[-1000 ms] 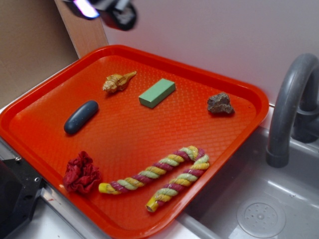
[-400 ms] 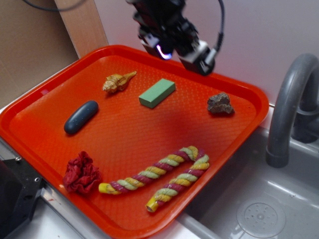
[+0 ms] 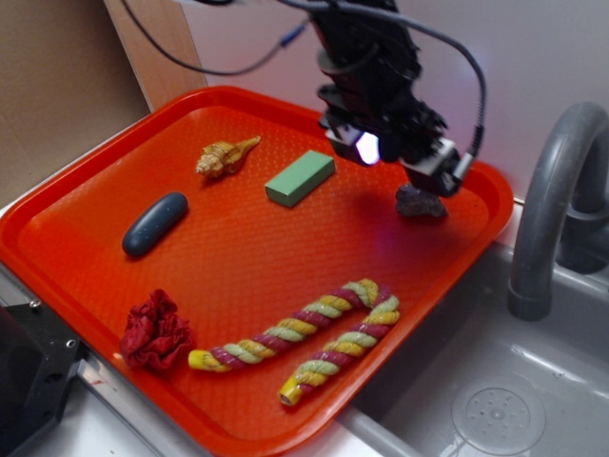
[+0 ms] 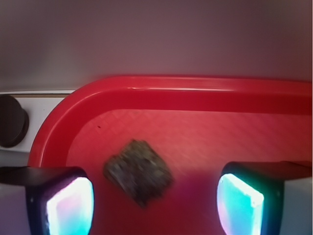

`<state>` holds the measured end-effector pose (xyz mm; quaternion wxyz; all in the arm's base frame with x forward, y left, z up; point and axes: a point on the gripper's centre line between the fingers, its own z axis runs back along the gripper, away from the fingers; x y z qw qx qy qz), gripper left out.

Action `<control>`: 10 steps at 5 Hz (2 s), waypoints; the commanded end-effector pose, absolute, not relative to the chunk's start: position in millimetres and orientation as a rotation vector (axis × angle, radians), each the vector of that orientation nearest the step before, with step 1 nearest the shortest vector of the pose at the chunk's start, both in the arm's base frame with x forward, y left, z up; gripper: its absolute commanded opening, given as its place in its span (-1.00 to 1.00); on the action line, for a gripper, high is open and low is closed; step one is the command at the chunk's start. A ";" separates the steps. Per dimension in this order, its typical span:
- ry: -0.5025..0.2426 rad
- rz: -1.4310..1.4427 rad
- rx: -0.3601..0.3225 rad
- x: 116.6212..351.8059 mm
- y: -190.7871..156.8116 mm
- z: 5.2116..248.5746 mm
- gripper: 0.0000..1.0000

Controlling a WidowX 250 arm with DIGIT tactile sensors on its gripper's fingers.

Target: Grab the rock.

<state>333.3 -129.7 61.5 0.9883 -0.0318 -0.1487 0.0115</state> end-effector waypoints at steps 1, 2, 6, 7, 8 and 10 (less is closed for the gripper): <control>-0.353 -0.048 -0.103 345.4 -171.4 54.3 -0.43; -0.366 -0.041 -0.043 339.2 -163.9 53.3 -1.00; -0.267 0.139 0.125 272.2 -57.5 188.4 -1.00; -0.272 0.198 0.062 246.1 -34.5 234.6 -1.00; -0.287 0.181 0.012 235.1 -29.9 268.4 -1.00; -0.296 0.064 0.069 219.4 -47.2 275.6 -1.00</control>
